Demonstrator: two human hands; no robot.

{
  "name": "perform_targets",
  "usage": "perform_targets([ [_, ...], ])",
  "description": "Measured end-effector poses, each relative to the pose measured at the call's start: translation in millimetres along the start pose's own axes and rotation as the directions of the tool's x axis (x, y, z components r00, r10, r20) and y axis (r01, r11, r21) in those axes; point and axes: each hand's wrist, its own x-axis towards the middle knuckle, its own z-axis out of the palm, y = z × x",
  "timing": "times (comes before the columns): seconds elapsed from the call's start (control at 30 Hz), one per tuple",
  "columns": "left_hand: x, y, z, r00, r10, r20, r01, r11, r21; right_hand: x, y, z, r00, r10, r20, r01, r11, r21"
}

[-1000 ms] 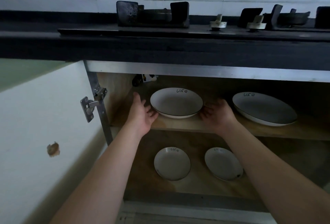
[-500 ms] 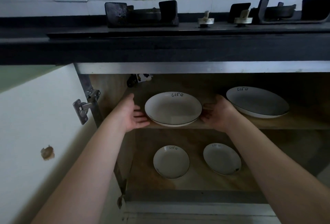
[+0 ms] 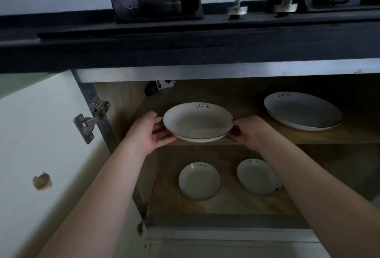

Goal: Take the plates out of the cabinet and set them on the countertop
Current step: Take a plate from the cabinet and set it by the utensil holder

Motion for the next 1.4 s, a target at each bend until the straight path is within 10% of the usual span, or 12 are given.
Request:
perform_targets([
  [0.83,-170,36,6,0.952,-0.211,-0.223,0.247,0.958,0.147,-166,-49,-9,0.99,0.086,-0.115,-0.127,0.895,-0.427],
  [1.4,-372,129,-43,0.957,-0.258,-0.134,0.272,0.957,0.105,-393,-104,3,0.985,0.163,-0.052,-0.17,0.956,-0.239],
])
